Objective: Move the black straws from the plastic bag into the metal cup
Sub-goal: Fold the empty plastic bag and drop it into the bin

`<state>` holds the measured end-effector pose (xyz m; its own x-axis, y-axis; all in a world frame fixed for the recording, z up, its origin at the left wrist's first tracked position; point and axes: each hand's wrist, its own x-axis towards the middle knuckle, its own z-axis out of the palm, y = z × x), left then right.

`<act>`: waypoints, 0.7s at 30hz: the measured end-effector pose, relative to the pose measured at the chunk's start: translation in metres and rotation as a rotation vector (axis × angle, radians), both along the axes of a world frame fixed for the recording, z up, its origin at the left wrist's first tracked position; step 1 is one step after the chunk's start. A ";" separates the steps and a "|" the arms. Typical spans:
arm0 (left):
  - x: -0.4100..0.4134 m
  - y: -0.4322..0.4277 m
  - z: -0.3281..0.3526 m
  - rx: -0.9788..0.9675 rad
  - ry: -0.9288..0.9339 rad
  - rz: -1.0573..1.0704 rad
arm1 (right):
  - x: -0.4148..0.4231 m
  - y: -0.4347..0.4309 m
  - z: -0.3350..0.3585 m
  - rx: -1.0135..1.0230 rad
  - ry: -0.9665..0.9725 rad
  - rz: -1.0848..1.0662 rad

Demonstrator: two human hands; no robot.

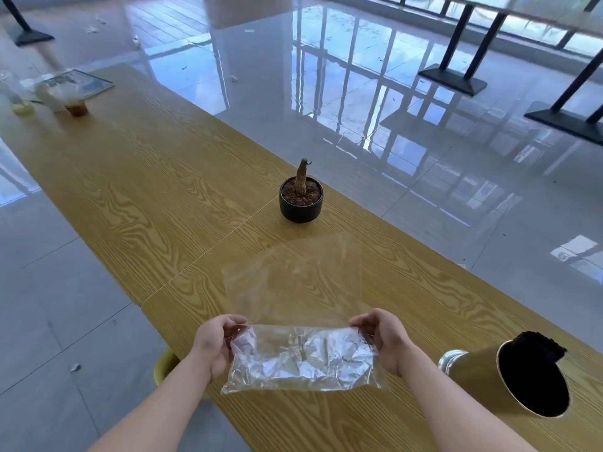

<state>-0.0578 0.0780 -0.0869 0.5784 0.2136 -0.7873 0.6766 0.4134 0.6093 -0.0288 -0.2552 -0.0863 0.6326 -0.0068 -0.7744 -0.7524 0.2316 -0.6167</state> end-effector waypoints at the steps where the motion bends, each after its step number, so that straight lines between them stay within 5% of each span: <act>1: -0.004 0.005 0.001 -0.011 -0.009 0.034 | 0.000 0.004 0.001 0.022 0.009 0.000; 5: -0.018 0.024 0.008 0.009 -0.033 0.074 | 0.004 0.027 0.010 -0.082 0.013 0.126; 11: -0.050 0.046 0.030 -0.004 -0.115 -0.001 | 0.001 0.056 0.023 0.044 -0.069 0.223; 21: -0.134 0.126 0.030 0.036 -0.180 0.367 | -0.025 0.150 0.050 0.043 -0.163 0.626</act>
